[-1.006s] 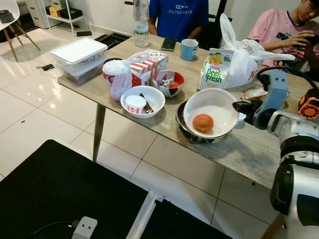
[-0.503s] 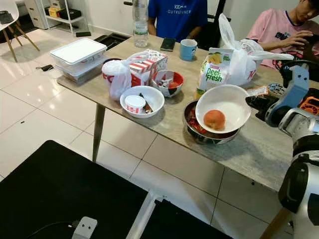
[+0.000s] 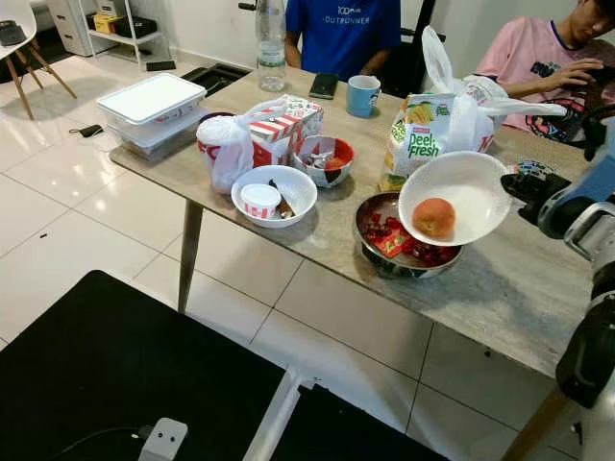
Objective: Restocking fridge
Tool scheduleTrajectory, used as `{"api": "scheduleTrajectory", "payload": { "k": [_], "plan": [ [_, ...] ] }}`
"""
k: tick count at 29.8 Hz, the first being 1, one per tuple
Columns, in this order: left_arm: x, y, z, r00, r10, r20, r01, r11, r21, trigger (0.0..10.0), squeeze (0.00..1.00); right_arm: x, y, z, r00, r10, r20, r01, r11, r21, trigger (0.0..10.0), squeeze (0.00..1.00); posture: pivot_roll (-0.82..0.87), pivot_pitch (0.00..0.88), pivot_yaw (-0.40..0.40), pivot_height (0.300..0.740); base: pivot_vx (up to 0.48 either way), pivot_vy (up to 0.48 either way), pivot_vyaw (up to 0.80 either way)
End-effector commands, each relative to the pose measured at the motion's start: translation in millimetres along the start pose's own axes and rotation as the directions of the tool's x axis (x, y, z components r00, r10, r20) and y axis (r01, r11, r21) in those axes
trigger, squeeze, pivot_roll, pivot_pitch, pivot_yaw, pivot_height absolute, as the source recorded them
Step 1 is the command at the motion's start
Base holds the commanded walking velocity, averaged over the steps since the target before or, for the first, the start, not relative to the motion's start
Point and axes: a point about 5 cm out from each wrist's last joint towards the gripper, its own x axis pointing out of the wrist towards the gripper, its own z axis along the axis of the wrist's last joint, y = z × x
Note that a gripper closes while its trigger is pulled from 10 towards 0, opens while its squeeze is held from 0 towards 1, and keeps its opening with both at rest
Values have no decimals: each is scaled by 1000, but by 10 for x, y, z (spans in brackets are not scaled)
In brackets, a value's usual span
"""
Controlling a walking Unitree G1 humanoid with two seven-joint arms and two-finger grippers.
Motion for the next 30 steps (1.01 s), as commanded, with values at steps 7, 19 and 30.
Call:
{"api": "scheduleTrajectory", "payload": {
  "k": [7, 19, 30],
  "plan": [
    [-56, -180, -408, 985, -63, -163, 60, 998, -24, 10000, 0, -189, -193, 116, 995, -66, 71, 63, 997, 45, 0, 0, -77, 33, -55, 740, 0, 0, 0],
    [-52, -168, -388, 985, -61, -160, 58, 998, -20, 10000, 0, -382, -460, 85, 978, -163, 131, 147, 981, 126, 0, 0, -74, 29, -45, 740, 0, 0, 0],
    [-51, -167, -384, 985, -63, -158, 60, 998, -22, 10000, 0, -370, -715, -514, 969, -245, 7, 238, 945, 224, 0, 0, -73, 28, -41, 740, 0, 0, 0]
  ]
}}
